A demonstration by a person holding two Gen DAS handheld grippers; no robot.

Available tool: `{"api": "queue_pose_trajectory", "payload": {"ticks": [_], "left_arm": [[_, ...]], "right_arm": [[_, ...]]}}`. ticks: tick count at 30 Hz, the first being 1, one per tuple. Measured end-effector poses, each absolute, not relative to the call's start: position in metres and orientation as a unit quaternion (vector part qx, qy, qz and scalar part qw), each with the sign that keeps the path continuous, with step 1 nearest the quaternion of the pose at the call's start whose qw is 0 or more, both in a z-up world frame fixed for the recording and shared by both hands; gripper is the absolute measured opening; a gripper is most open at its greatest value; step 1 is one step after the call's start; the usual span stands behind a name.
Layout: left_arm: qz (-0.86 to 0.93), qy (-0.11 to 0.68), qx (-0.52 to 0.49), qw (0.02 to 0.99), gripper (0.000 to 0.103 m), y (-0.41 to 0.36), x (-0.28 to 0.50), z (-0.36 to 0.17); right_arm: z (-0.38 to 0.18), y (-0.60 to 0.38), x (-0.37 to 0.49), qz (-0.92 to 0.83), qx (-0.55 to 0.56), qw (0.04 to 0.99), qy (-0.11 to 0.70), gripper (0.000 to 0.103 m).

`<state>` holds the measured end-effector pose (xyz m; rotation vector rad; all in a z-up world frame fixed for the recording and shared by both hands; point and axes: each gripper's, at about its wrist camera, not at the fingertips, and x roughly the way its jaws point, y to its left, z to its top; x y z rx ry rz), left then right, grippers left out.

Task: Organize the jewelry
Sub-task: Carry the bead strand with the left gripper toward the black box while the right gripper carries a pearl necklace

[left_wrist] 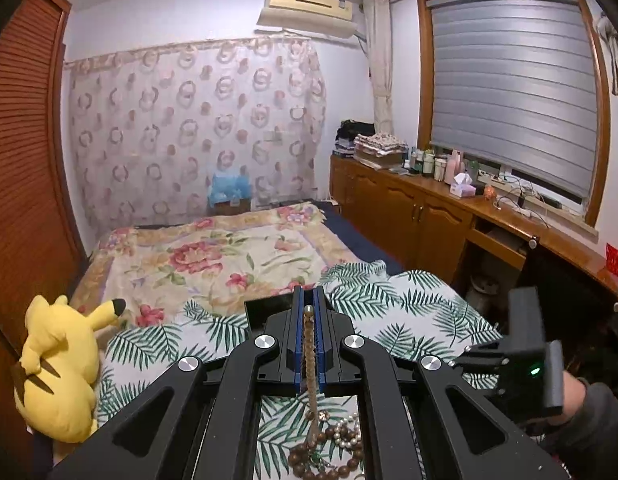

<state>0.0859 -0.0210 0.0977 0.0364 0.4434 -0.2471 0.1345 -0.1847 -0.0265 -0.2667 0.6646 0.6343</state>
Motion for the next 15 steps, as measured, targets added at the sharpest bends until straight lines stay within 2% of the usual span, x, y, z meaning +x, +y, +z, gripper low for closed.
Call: {"api": "queue_pose_trajectory", "payload": {"ticks": [15], "left_arm": [[-0.132,0.206,0.01,0.969,0.004,-0.026,0.103,0.111]], "right_arm": [[0.06,-0.189,0.151,0.319,-0.13,0.904,0.254,0.008]]}}
